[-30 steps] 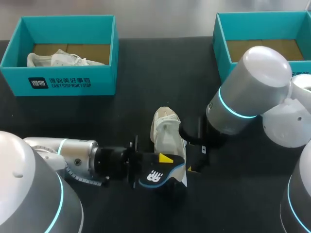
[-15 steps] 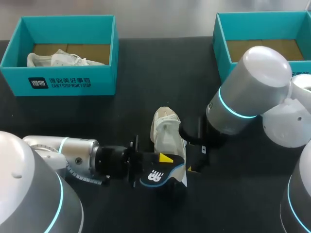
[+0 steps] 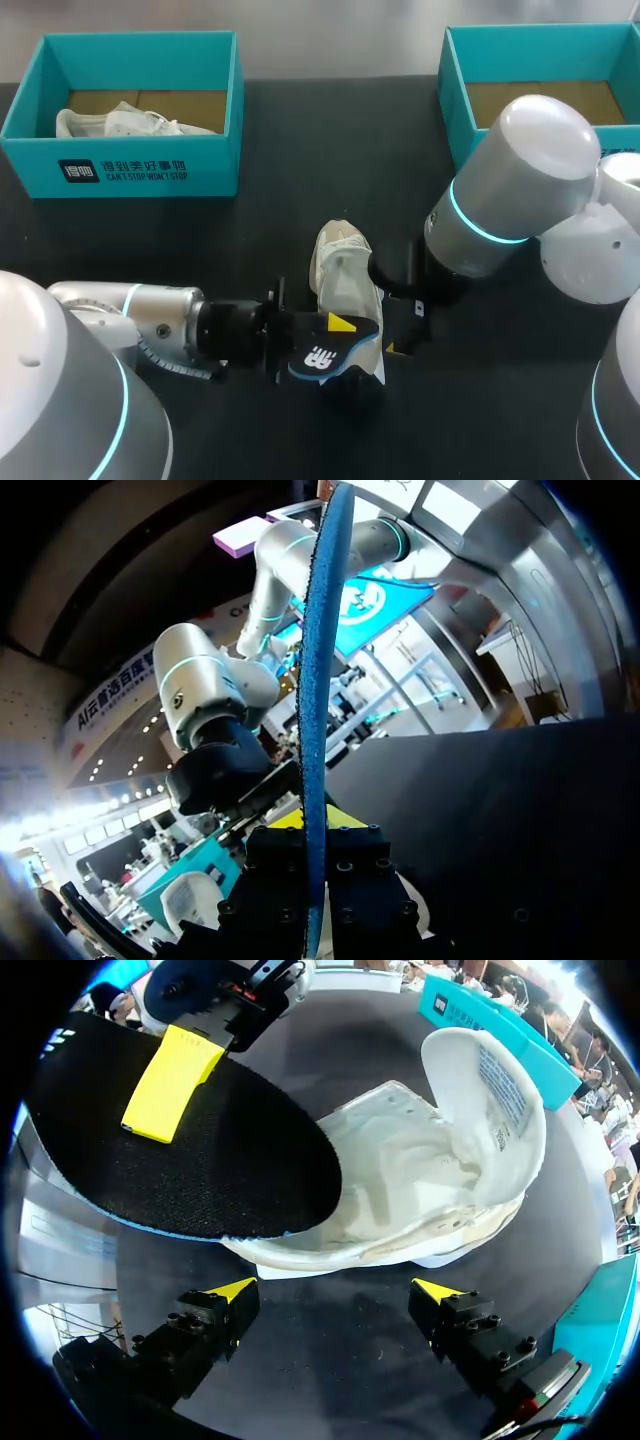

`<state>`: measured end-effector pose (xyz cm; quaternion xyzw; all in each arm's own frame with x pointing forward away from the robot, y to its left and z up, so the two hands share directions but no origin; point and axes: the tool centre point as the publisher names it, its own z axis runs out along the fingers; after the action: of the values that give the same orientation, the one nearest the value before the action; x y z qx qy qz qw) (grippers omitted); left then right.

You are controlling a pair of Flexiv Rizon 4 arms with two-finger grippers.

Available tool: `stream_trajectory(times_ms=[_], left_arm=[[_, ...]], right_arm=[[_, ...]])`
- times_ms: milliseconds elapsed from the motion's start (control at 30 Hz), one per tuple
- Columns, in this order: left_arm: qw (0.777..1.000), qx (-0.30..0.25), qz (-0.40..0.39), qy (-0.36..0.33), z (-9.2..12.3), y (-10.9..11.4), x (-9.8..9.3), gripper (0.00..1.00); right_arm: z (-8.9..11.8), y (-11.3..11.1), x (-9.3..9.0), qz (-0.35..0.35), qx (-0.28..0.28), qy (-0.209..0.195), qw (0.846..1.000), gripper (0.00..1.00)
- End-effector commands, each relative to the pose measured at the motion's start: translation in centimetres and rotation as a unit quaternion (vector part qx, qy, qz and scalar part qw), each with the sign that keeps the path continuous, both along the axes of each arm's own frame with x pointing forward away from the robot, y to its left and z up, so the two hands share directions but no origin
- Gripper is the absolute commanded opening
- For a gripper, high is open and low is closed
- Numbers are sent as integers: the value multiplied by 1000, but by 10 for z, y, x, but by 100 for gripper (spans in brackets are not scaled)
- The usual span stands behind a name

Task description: Take the shoe out of the shoebox, open the shoe tongue, remove and reinsert the insole, then place the shoe into the shoebox

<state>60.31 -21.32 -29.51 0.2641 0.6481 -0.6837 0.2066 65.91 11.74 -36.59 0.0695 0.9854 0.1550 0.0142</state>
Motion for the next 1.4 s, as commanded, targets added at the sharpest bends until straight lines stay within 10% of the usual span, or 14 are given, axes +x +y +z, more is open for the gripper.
stream_trajectory(times_ms=[33, 1400], left_arm=[[1000, -3, -2, -1, -3, -1, 2, 0], [997, 30, 76, 13, -13, -10, 23, 0]], right_arm=[[-1, 1, -1, 0, 0, -1, 1000, 100], [-1, 1, -1, 0, 0, -1, 1000, 100]])
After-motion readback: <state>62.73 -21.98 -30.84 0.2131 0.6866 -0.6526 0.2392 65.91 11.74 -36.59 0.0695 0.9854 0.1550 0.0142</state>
